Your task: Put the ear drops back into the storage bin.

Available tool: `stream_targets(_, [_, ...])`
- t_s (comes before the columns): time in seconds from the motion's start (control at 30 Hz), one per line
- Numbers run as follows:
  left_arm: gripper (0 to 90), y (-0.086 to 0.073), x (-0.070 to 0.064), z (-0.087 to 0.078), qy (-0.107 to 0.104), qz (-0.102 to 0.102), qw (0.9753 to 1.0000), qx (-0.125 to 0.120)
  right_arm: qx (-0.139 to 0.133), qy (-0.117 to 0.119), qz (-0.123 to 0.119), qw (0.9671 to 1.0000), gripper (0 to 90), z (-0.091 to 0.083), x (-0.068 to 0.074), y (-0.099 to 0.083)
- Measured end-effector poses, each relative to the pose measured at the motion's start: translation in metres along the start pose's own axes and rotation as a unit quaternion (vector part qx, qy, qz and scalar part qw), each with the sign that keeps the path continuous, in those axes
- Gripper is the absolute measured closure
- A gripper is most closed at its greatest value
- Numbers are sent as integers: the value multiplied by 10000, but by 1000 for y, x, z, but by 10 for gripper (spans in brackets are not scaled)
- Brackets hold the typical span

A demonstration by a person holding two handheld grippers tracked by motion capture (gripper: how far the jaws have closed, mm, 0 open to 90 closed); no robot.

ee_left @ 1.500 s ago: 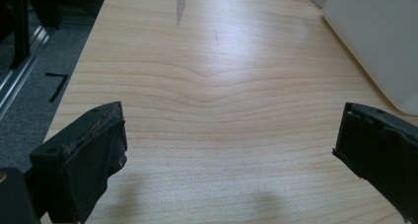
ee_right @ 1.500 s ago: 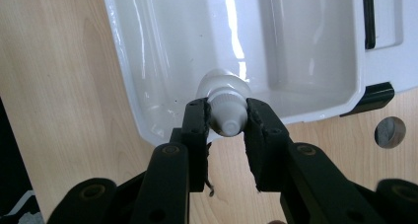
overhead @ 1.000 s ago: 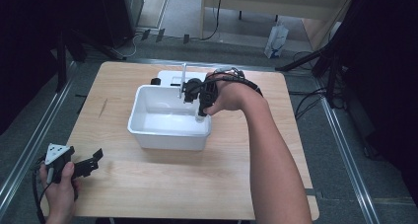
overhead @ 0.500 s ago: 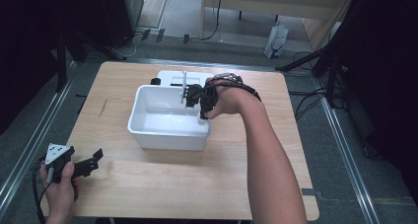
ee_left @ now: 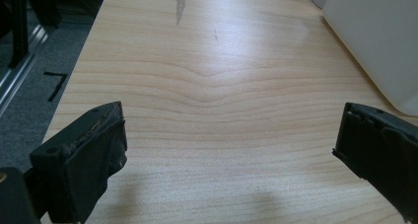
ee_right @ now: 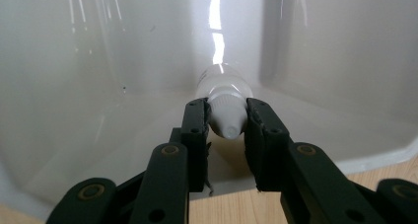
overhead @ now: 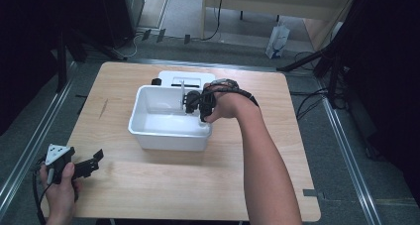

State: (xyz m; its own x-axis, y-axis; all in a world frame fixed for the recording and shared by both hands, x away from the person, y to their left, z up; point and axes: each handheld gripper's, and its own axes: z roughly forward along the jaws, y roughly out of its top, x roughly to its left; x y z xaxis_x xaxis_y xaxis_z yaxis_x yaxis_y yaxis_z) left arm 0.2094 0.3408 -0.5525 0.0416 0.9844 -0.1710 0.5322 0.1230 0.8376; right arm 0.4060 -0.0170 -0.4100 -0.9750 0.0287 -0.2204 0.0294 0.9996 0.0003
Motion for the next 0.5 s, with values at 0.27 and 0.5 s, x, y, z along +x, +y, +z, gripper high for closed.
stream_targets(0.27, [1, 0, 0, 0, -3, 0, 10000, 4, 10, -41, 12, 10000, 720, 15, -3, 1])
stream_targets(0.5, [1, 0, 1, 0, -16, -18, 10000, 8, 207, 147, 33, 9997, 720, 30, -4, 8])
